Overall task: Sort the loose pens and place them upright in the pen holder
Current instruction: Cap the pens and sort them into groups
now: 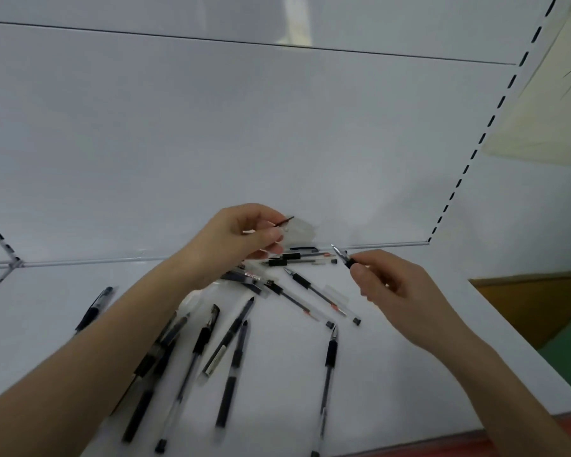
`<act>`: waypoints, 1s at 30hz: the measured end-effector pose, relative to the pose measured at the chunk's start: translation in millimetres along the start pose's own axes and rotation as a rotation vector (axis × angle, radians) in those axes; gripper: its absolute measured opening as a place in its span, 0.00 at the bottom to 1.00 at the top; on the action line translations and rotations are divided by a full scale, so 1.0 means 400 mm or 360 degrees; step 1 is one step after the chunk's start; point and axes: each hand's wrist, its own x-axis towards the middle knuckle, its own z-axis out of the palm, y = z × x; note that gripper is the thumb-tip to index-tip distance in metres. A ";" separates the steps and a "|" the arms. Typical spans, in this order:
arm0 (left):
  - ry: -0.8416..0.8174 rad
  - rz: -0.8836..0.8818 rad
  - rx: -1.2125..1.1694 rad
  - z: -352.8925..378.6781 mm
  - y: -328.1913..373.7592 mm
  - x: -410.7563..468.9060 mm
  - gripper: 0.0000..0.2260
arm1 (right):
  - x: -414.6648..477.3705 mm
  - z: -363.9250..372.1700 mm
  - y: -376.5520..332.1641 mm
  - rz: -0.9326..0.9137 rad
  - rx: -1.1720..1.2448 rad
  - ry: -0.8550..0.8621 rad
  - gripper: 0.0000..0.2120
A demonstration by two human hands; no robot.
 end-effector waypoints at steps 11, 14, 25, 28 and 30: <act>0.0098 0.0087 -0.0570 -0.035 0.084 -0.154 0.05 | 0.010 0.029 -0.148 -0.0727 -0.0344 0.0059 0.11; 0.0136 0.0127 -0.0449 -0.042 0.085 -0.164 0.06 | 0.010 0.038 -0.161 -0.0704 -0.0368 0.0009 0.12; 0.0437 0.0596 0.0426 -0.005 0.060 -0.164 0.07 | -0.017 0.076 -0.188 -0.0257 0.0209 -0.0186 0.09; 0.0345 0.0557 0.0381 0.005 0.045 -0.161 0.07 | -0.022 0.089 -0.177 -0.0155 0.0315 -0.0202 0.13; 0.0301 0.0517 0.0338 0.006 0.038 -0.159 0.05 | -0.023 0.101 -0.168 -0.0104 0.0357 -0.0242 0.13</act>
